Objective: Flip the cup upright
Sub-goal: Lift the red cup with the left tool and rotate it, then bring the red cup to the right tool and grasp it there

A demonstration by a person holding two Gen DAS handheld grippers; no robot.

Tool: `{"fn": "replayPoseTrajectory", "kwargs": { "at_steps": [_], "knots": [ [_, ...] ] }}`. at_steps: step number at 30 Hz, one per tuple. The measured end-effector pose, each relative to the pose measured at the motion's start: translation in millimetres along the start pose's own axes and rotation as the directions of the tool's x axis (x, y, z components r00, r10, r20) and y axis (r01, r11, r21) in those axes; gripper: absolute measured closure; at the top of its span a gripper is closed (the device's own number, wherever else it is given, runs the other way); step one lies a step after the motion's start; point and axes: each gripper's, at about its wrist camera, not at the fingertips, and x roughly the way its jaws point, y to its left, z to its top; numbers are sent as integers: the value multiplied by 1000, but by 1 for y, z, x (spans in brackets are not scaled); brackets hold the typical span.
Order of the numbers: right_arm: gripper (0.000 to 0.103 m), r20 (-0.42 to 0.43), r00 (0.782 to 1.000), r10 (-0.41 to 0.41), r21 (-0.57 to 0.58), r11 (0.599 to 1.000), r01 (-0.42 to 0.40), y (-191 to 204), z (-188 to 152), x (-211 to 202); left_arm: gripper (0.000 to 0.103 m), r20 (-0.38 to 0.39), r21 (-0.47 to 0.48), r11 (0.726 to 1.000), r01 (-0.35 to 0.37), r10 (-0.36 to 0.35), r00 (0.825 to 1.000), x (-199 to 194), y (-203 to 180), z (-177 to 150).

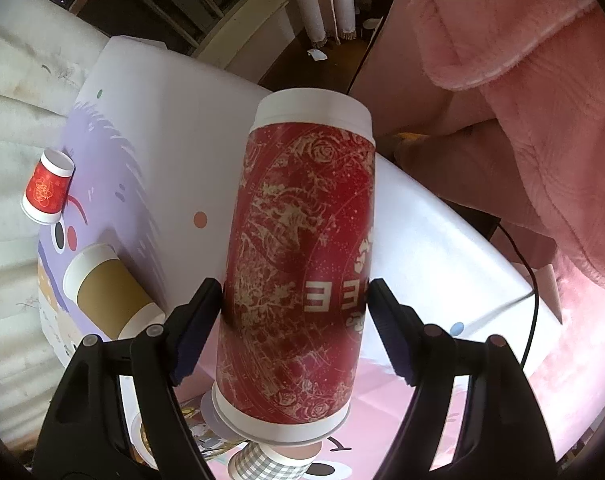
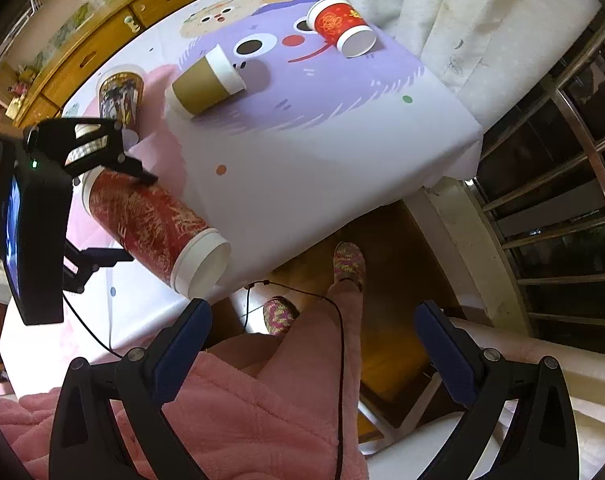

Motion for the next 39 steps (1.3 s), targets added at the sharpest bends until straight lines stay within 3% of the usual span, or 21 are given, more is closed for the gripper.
{"fn": "replayPoseTrajectory", "kwargs": {
  "at_steps": [5,20,25,27,29,31,33,36,37,39],
  "knots": [
    [0,-6,1000,6,-29,1000,-6,4,4,3,30,-9,-9,1000,-24,24,1000,-1,3,-3],
    [0,-48,998,43,-168,984,-51,19,28,15,25,-61,-139,990,-17,9,998,-15,31,-8],
    [0,-53,997,53,-233,970,-64,15,45,15,25,-34,-246,969,-33,25,999,-38,43,-10],
    [0,-49,997,58,-277,959,-69,13,53,14,25,-25,-329,943,-55,49,998,-50,50,-12],
    [0,-43,997,65,-315,946,-75,11,63,10,25,-16,-456,887,-75,77,997,-62,58,-18],
    [0,-37,997,74,-355,931,-82,11,73,5,25,-9,-577,813,-79,91,996,-73,63,-25],
    [0,-31,995,93,-388,916,-97,9,80,1,25,-2,-705,704,-85,119,993,-86,65,-35],
    [0,-24,992,128,-454,882,-124,13,92,-3,25,-14,-858,503,-103,177,984,-104,62,-48],
    [0,-23,990,140,-473,871,-134,15,94,-6,25,-24,-904,415,-107,200,979,-110,60,-51],
    [0,-18,984,175,-517,841,-159,20,100,-9,25,-58,-955,269,-121,234,971,-117,55,-58]
  ]
}}
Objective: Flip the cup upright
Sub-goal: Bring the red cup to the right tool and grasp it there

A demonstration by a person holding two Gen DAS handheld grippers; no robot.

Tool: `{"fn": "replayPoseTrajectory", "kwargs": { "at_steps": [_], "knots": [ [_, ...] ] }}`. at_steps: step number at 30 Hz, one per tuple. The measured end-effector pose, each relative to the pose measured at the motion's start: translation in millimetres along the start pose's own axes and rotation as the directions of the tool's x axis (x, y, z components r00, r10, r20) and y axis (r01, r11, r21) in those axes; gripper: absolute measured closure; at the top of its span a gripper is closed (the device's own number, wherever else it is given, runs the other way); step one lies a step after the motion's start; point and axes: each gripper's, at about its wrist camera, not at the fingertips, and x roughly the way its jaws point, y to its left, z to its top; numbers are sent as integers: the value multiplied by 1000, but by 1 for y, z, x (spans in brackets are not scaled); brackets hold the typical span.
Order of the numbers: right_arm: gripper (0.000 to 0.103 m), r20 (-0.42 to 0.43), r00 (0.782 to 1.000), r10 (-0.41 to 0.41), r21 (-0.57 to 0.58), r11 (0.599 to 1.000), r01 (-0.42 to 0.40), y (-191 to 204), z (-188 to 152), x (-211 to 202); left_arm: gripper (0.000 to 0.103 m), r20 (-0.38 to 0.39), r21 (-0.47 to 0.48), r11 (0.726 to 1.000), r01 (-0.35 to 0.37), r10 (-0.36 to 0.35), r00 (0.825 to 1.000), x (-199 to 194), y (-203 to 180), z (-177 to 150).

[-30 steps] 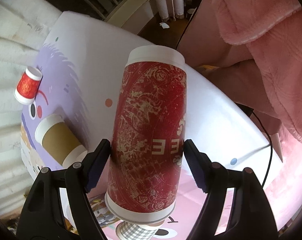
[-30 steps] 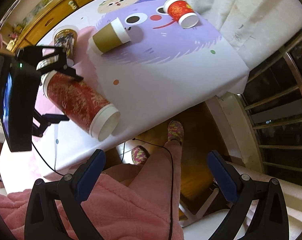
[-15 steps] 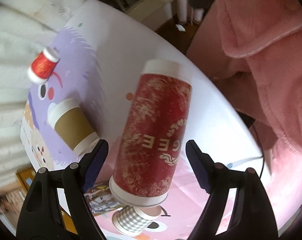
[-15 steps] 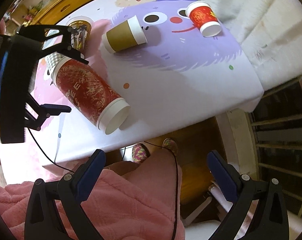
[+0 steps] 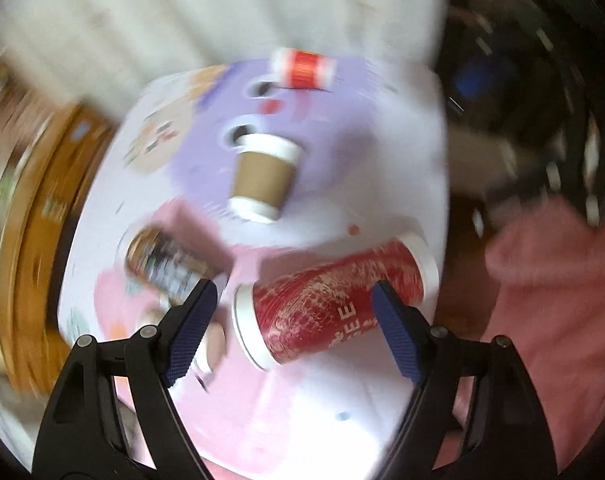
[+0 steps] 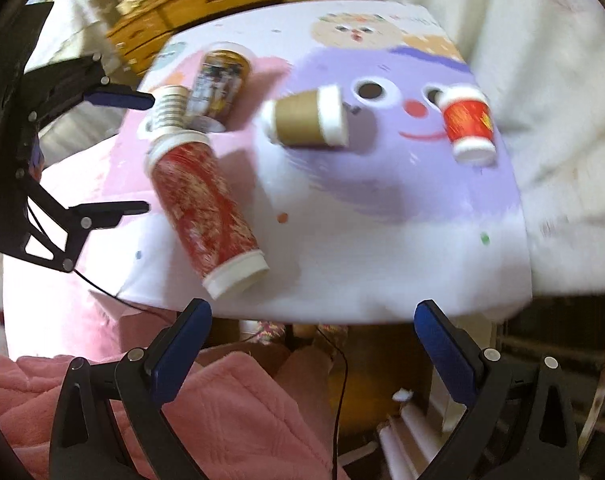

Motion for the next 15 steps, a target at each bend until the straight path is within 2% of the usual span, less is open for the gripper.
{"fn": "replayPoseTrajectory", "kwargs": {
  "at_steps": [2,3,5,6,7,8,10,13,15],
  "knots": [
    [0,16,1000,18,-40,999,-17,5,5,-1,25,14,-166,985,-40,43,999,-8,4,-9],
    [0,22,999,28,-65,998,-27,7,9,-1,25,13,-263,963,-64,70,997,-12,5,-16],
    [0,30,999,40,-100,994,-37,16,14,0,25,3,-422,902,-85,95,995,-17,8,-28],
    [0,35,998,50,-121,992,-45,19,17,0,25,-13,-501,861,-91,97,995,-18,10,-34],
    [0,39,998,55,-134,990,-50,24,19,1,25,-32,-586,806,-90,88,996,-18,13,-40],
    [0,44,997,63,-150,987,-56,28,22,1,25,-39,-640,763,-86,79,996,-18,14,-45],
    [0,57,996,75,-177,982,-64,37,27,3,25,-46,-760,644,-81,72,996,-19,17,-58],
    [0,69,994,84,-215,974,-67,49,34,6,25,-50,-891,447,-78,76,996,-24,16,-84],
    [0,68,993,97,-234,969,-79,57,39,8,25,-69,-928,360,-91,74,995,-22,13,-96]
  ]
}}
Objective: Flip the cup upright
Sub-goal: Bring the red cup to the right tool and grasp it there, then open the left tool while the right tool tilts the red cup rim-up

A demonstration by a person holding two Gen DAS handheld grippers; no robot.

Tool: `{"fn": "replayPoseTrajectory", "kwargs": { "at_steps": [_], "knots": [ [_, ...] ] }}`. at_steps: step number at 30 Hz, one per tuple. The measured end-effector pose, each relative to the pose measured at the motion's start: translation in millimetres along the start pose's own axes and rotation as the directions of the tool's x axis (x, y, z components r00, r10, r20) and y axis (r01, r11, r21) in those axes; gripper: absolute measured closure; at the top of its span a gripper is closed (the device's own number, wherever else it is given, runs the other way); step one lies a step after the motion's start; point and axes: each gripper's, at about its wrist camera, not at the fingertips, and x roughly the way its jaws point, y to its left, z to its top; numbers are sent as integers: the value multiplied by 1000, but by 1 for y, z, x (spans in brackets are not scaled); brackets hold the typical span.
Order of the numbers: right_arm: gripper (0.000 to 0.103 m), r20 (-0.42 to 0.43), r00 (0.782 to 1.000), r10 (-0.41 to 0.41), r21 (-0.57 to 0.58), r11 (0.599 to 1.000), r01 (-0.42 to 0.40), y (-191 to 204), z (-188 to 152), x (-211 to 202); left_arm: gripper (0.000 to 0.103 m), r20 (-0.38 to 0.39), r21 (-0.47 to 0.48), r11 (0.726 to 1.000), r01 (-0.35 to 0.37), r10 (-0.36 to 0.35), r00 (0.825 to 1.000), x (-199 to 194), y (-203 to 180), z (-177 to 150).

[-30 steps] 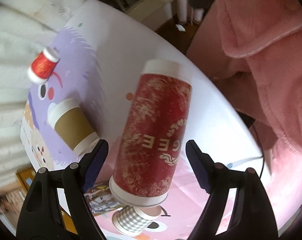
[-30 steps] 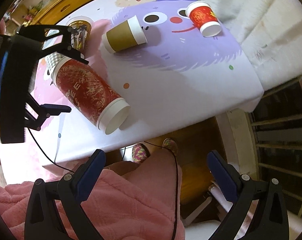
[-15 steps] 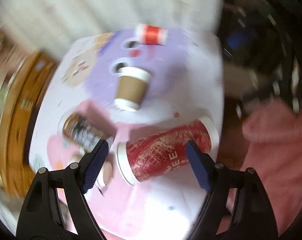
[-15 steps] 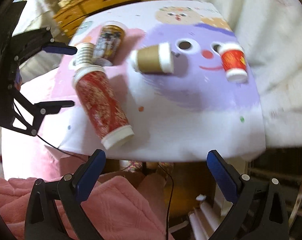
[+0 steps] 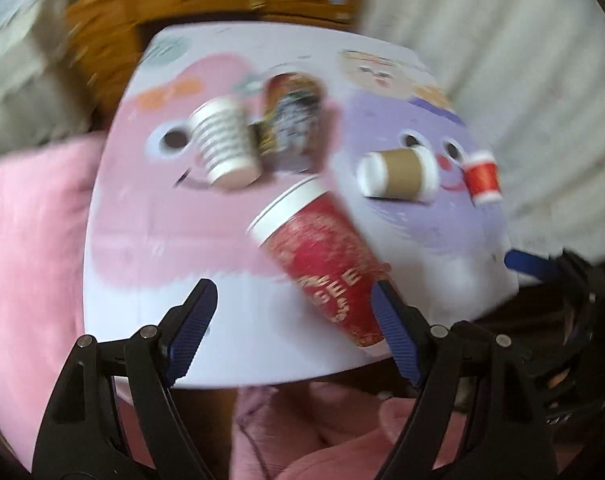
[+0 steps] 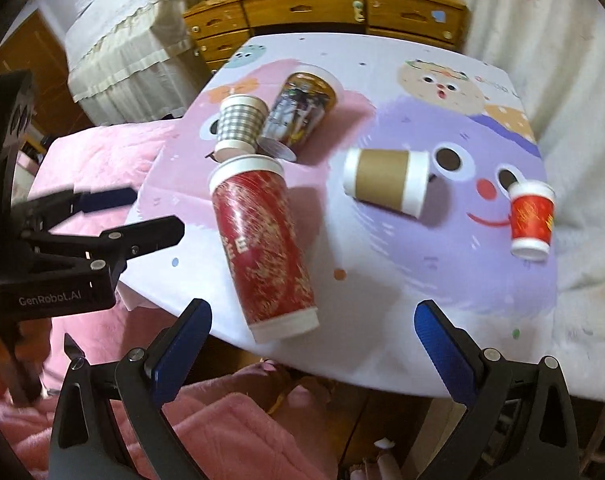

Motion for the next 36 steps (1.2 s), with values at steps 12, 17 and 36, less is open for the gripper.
{"fn": "replayPoseTrajectory", "kwargs": {
  "at_steps": [12,17,36],
  "knots": [
    [0,-131,987,91,-96,990,-104,40,51,61,25,-87,-423,906,-19,-20,996,14,71,-68],
    [0,-200,977,74,-120,988,-100,55,71,98,25,-108,-457,888,-48,-3,994,19,80,-80],
    [15,-342,940,-22,-198,979,-50,95,107,193,25,-165,-496,863,-93,11,986,40,98,-80]
  ]
}}
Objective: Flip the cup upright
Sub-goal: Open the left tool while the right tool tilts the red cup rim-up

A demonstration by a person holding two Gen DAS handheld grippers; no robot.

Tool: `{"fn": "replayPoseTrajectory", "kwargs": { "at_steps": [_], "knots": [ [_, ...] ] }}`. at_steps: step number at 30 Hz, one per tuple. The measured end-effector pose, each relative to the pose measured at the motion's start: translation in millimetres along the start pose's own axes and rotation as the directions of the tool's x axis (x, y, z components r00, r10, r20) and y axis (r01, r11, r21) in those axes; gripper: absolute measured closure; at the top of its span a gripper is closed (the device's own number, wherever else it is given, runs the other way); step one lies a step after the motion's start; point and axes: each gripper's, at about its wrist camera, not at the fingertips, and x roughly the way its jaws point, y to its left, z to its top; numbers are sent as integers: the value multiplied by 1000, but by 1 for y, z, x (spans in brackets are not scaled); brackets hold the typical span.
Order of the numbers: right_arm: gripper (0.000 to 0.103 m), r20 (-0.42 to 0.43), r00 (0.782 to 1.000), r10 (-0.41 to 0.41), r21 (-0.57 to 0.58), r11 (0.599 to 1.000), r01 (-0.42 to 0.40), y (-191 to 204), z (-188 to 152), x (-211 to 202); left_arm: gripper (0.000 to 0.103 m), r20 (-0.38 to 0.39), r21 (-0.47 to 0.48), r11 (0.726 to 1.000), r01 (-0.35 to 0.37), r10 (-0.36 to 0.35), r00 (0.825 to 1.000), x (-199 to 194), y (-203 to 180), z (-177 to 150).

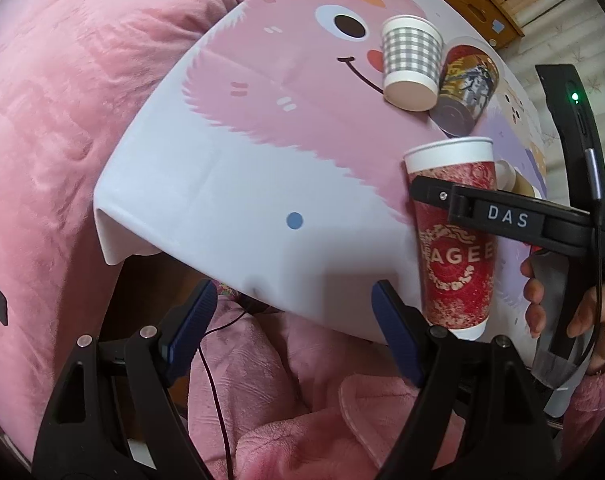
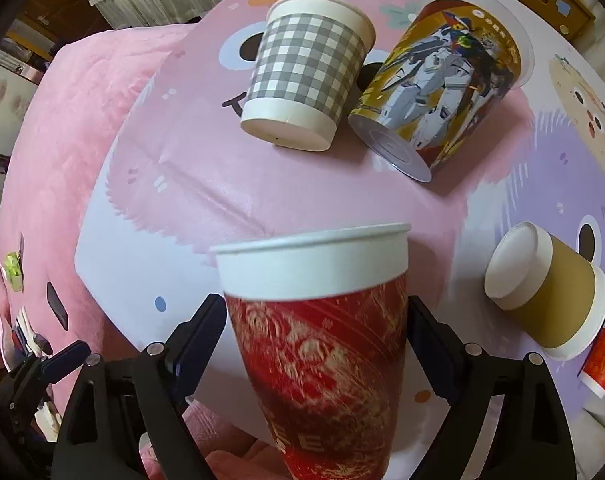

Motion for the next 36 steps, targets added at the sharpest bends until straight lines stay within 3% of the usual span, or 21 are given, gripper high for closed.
{"fn": "replayPoseTrajectory", "kwargs": {
  "at_steps": [10,14,19,23,25,31,33,36],
  "knots": [
    [20,14,1000,-1,20,1000,1,-2,0,-10,25,-10,18,1000,14,-14,1000,-9,10,21],
    [20,106,994,9,46,999,-14,-1,-11,-33,25,9,83,996,32,-33,999,-19,2,39],
    [21,267,963,-17,98,995,-10,-6,-39,-66,25,25,171,984,55,-60,998,-30,-8,59],
    [21,420,907,-34,117,993,-16,-7,-71,-89,25,25,237,969,63,-71,997,-35,-17,70],
    [21,504,862,-52,116,993,-8,-7,-89,-98,25,27,270,960,71,-81,996,-37,-20,75],
    [21,725,679,-120,167,986,-4,-1,-146,-109,26,7,332,939,90,-98,995,-36,-25,84],
    [21,751,640,-163,208,978,6,2,-158,-106,26,0,353,931,92,-98,995,-34,-26,86],
    [21,772,602,-204,239,971,22,10,-169,-101,26,-2,384,919,88,-94,996,-35,-29,88]
  ]
}}
